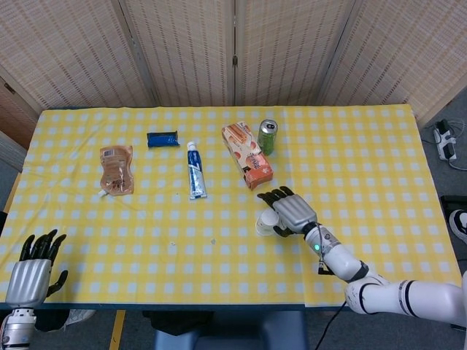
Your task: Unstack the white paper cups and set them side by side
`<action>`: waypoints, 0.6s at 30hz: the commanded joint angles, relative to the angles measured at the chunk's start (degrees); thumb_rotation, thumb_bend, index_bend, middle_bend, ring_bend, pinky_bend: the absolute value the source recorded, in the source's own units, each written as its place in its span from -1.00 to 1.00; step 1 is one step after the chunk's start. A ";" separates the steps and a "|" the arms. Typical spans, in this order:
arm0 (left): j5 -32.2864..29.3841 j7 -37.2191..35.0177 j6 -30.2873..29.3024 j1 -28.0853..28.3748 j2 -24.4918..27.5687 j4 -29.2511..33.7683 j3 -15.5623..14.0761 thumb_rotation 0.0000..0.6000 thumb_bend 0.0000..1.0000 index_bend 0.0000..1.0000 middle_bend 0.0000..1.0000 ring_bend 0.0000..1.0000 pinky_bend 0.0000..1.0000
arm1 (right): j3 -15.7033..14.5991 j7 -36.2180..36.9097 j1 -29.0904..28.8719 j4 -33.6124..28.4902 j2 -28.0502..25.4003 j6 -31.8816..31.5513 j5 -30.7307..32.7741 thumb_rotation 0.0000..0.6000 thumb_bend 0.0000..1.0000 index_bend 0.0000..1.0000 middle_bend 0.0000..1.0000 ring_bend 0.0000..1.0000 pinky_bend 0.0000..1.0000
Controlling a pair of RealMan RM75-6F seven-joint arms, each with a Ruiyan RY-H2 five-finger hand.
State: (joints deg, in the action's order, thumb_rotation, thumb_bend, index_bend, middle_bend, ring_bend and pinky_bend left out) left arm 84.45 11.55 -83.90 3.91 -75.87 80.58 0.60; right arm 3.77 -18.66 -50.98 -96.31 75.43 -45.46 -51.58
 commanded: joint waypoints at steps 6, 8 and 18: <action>0.49 -0.14 -0.77 0.03 0.63 0.66 0.29 1.00 -0.24 -0.68 -0.79 -0.77 -1.00 | -0.24 6.82 6.81 -4.98 -6.28 -7.40 -8.24 1.00 -0.15 -0.86 -0.75 -0.80 -0.90; 0.61 -0.14 -0.94 0.07 0.62 0.75 0.38 1.00 -0.24 -0.68 -0.79 -0.77 -1.00 | -0.79 9.51 9.82 -5.97 -8.10 -11.06 -12.02 1.00 -0.15 -0.86 -0.76 -0.80 -0.90; 2.17 0.61 -3.08 0.35 0.59 1.87 1.15 1.00 -0.24 -0.70 -0.79 -0.78 -1.00 | -5.78 17.73 25.60 -5.08 -11.95 -31.65 -27.04 1.00 -0.14 -0.98 -1.00 -0.99 -0.95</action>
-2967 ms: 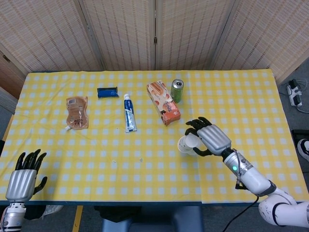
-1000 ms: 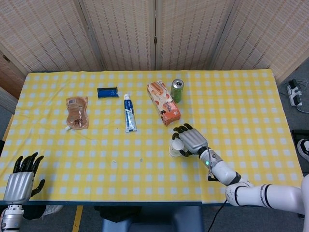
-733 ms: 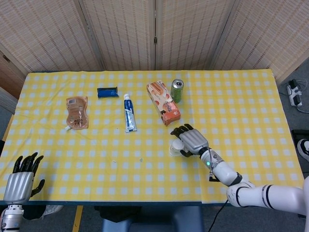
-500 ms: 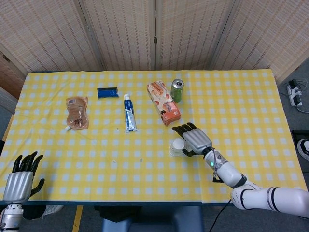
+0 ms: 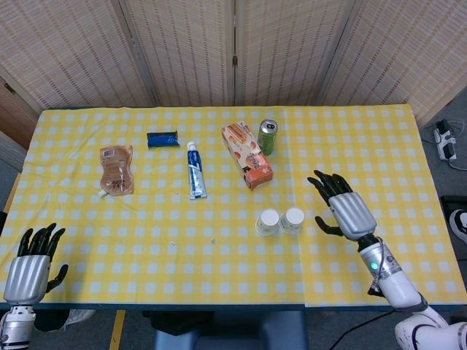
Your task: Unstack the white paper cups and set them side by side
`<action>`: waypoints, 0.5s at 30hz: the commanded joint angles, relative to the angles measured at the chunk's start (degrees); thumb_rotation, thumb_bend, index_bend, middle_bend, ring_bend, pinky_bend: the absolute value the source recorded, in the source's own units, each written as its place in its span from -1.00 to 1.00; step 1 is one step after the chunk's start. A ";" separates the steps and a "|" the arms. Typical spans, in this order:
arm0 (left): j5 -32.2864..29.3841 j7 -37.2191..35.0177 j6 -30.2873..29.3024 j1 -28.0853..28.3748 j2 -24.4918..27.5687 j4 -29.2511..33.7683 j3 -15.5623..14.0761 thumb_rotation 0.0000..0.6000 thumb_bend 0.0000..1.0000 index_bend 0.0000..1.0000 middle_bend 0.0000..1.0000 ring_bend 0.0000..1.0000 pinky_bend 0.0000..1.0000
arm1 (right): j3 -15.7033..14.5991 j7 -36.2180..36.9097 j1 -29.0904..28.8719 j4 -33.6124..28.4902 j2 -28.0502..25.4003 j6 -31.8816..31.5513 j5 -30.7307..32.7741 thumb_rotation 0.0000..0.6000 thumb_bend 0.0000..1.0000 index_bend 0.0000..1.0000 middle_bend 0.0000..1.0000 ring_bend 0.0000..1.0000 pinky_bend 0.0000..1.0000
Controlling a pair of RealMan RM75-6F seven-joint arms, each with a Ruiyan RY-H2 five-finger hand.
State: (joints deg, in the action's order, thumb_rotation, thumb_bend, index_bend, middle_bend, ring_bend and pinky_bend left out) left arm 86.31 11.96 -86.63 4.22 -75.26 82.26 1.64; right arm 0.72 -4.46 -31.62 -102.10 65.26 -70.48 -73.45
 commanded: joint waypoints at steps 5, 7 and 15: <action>1.00 1.19 -1.56 -0.16 0.18 1.51 0.21 1.00 -0.24 -0.70 -0.79 -0.79 -1.00 | -5.22 7.87 12.77 3.97 -1.65 -13.92 -10.62 1.00 -0.15 -1.00 -1.00 -1.00 -1.00; 1.26 1.81 -2.27 -0.36 0.24 2.26 0.29 1.00 -0.23 -0.70 -0.79 -0.79 -1.00 | -6.23 9.96 15.14 5.90 -1.18 -16.51 -12.96 1.00 -0.15 -1.00 -1.00 -1.00 -1.00; 2.19 2.90 -2.83 -0.43 0.15 3.41 0.03 1.00 -0.23 -0.70 -0.79 -0.79 -1.00 | -7.76 14.19 20.04 10.17 0.56 -20.18 -17.71 1.00 -0.14 -1.00 -1.00 -1.00 -1.00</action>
